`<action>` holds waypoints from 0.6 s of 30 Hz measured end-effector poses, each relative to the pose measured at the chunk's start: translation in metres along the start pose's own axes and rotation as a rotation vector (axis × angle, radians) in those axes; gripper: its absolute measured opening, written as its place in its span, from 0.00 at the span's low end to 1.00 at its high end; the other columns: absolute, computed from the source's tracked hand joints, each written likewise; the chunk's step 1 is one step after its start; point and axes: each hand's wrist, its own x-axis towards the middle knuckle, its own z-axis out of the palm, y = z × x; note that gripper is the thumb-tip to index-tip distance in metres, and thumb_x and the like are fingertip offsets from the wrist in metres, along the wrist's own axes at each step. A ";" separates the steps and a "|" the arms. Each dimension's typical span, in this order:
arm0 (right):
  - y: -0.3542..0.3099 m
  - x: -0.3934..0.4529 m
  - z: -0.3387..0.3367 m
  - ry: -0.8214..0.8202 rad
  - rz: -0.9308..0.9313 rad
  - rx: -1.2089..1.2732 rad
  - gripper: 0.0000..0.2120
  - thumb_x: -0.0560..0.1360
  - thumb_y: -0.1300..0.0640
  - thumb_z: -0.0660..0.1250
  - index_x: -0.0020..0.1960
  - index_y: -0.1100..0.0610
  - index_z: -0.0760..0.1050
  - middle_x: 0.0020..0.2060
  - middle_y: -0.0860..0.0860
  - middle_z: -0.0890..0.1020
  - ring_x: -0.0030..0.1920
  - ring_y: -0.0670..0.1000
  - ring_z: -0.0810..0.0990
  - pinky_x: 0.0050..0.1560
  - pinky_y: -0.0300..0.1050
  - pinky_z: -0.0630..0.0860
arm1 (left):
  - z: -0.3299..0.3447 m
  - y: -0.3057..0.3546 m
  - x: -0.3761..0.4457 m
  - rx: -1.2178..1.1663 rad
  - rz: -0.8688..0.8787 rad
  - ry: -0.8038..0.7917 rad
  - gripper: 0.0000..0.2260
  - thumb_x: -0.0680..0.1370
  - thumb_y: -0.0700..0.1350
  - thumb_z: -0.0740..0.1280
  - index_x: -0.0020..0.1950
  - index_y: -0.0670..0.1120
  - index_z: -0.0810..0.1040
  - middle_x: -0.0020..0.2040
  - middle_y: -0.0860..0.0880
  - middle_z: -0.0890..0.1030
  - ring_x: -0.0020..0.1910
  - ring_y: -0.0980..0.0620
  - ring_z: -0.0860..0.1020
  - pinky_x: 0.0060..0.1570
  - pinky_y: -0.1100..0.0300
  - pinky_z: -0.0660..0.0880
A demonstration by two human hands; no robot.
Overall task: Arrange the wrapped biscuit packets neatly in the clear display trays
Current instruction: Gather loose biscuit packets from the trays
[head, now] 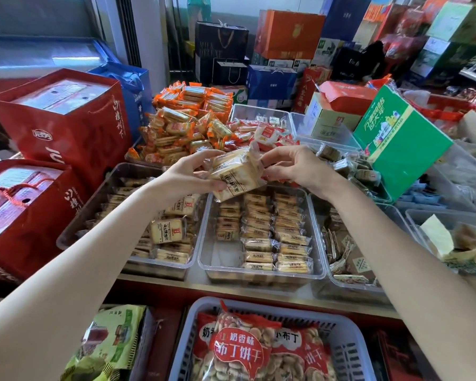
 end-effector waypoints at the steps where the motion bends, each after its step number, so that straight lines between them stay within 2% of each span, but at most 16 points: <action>1: -0.001 0.000 0.003 0.021 0.014 0.008 0.07 0.72 0.66 0.70 0.49 0.60 0.79 0.45 0.53 0.82 0.44 0.50 0.82 0.48 0.39 0.80 | 0.000 -0.001 0.001 0.007 -0.009 -0.003 0.28 0.70 0.32 0.71 0.65 0.54 0.70 0.57 0.43 0.80 0.52 0.49 0.81 0.47 0.62 0.79; 4: 0.001 0.005 0.009 0.136 0.043 -0.051 0.06 0.71 0.66 0.72 0.41 0.57 0.78 0.36 0.50 0.81 0.35 0.47 0.81 0.39 0.39 0.78 | 0.002 0.000 0.005 0.055 -0.022 0.011 0.29 0.70 0.34 0.72 0.66 0.53 0.69 0.58 0.42 0.79 0.52 0.49 0.81 0.47 0.62 0.78; 6: 0.003 0.010 0.013 0.216 0.035 -0.163 0.05 0.72 0.65 0.71 0.42 0.57 0.77 0.35 0.50 0.81 0.33 0.47 0.81 0.38 0.41 0.79 | 0.004 0.002 0.008 0.101 -0.021 0.044 0.29 0.70 0.36 0.73 0.67 0.53 0.69 0.59 0.43 0.78 0.52 0.49 0.81 0.48 0.61 0.79; 8: 0.006 0.013 0.018 0.303 -0.018 -0.318 0.03 0.74 0.65 0.69 0.46 0.59 0.76 0.38 0.53 0.81 0.36 0.50 0.81 0.42 0.45 0.80 | 0.007 0.002 0.011 0.133 -0.027 0.076 0.29 0.70 0.36 0.73 0.67 0.53 0.68 0.61 0.44 0.76 0.53 0.48 0.81 0.51 0.57 0.79; 10: 0.007 0.015 0.023 0.372 -0.084 -0.466 0.04 0.75 0.65 0.67 0.50 0.62 0.76 0.44 0.56 0.82 0.40 0.49 0.78 0.43 0.40 0.75 | 0.010 0.003 0.014 0.129 -0.022 0.094 0.29 0.70 0.36 0.73 0.66 0.54 0.68 0.62 0.44 0.75 0.53 0.46 0.80 0.52 0.54 0.78; 12: 0.008 0.015 0.025 0.422 -0.114 -0.539 0.05 0.75 0.64 0.67 0.51 0.64 0.77 0.47 0.57 0.82 0.42 0.47 0.75 0.42 0.35 0.70 | 0.010 0.004 0.016 0.160 -0.004 0.114 0.29 0.69 0.37 0.74 0.67 0.52 0.69 0.61 0.42 0.75 0.54 0.44 0.80 0.53 0.52 0.78; 15: 0.007 0.012 0.018 0.512 -0.132 -0.496 0.05 0.74 0.61 0.70 0.48 0.62 0.78 0.43 0.55 0.82 0.40 0.47 0.76 0.41 0.36 0.72 | 0.005 0.005 0.017 0.300 0.037 0.176 0.31 0.68 0.39 0.75 0.69 0.50 0.68 0.61 0.47 0.74 0.52 0.47 0.78 0.51 0.56 0.77; 16: 0.006 0.011 0.015 0.499 -0.161 -0.412 0.05 0.73 0.62 0.71 0.48 0.62 0.79 0.44 0.54 0.83 0.41 0.47 0.78 0.43 0.36 0.74 | 0.002 0.005 0.017 0.346 0.049 0.194 0.31 0.69 0.39 0.75 0.69 0.50 0.68 0.60 0.48 0.73 0.53 0.49 0.76 0.49 0.57 0.76; 18: 0.002 0.008 0.013 0.364 -0.213 -0.261 0.10 0.73 0.63 0.71 0.54 0.60 0.80 0.48 0.52 0.83 0.46 0.46 0.80 0.50 0.34 0.77 | -0.001 0.004 0.018 0.394 0.060 0.201 0.31 0.69 0.39 0.75 0.69 0.49 0.68 0.61 0.47 0.74 0.55 0.49 0.75 0.50 0.54 0.76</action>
